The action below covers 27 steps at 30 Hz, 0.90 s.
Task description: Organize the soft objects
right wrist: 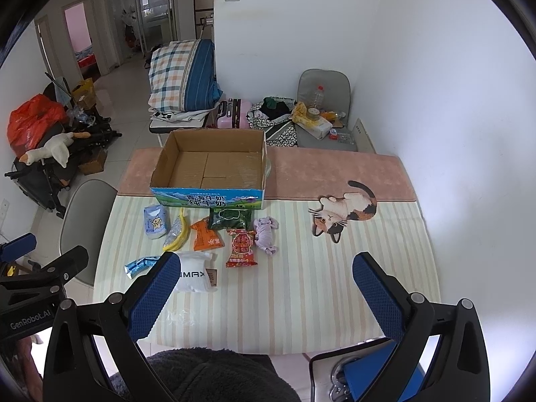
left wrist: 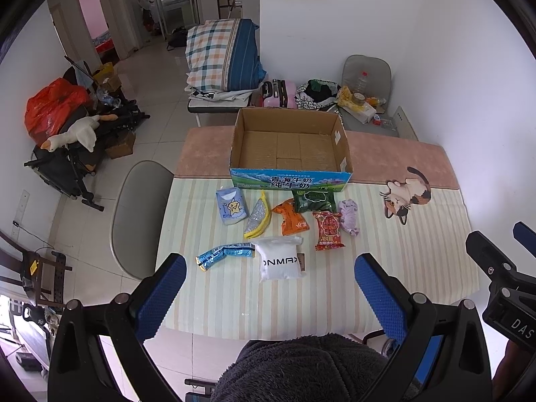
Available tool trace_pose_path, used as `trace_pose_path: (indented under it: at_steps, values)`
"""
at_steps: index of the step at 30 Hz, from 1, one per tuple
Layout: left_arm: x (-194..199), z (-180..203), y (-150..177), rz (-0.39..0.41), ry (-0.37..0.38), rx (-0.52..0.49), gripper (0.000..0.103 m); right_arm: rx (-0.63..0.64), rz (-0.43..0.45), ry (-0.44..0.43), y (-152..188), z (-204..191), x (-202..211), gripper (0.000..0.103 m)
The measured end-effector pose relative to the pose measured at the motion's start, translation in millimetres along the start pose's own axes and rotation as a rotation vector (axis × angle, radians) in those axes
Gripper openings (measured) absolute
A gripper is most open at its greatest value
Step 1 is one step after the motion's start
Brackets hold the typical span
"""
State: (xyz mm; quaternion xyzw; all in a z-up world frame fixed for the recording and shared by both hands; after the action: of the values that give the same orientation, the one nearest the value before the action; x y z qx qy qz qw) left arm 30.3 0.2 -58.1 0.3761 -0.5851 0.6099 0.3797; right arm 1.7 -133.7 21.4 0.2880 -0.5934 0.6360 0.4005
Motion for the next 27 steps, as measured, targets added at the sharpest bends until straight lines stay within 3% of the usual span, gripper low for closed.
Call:
trace_pose_path:
  at_steps: [27]
  values:
    - [2.5, 1.0, -2.7, -0.004, 0.003, 0.004, 0.103, 0.010, 0.005, 0.008, -4.3, -1.4, -0.4, 0.103]
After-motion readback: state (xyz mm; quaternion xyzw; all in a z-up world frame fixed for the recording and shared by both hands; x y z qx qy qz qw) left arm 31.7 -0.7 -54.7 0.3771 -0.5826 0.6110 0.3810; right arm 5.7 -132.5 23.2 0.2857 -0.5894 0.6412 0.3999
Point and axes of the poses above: each gripper's, at about its wrist camera, not at the fingertips, and x roughly against the way its jaws point, z to its right, y to its underside, the point moved 6 cm from there along -x, roughly the way its jaws point, and after that the axes turned 1 degree about -z, right-handed, at the moved point
